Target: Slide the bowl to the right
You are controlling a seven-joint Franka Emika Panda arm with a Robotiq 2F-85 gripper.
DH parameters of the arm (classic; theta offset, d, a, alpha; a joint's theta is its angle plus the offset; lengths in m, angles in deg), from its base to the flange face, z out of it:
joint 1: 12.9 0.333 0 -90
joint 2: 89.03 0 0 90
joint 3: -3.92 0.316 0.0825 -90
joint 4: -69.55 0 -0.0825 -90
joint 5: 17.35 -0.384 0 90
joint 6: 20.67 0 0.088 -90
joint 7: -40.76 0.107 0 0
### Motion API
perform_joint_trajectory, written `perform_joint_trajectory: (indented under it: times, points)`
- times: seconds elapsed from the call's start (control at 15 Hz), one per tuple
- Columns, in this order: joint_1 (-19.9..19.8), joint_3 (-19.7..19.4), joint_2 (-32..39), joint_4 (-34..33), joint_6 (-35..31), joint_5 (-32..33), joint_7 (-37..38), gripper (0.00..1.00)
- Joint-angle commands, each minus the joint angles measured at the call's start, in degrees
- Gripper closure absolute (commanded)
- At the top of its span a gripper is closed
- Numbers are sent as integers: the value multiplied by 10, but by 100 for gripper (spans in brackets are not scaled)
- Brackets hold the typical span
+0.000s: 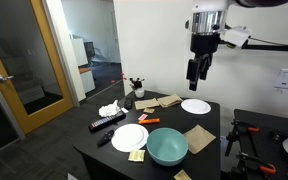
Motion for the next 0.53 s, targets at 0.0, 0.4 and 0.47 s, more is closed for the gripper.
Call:
perform_joint_trajectory:
  times: [0.0, 0.4, 0.47]
  points:
    - [8, -15, 56, 28, -90, -17, -3, 0]
    - [9, -26, 174, 36, -228, -7, -18, 0]
    - [9, -31, 197, 32, -249, -6, -24, 0]
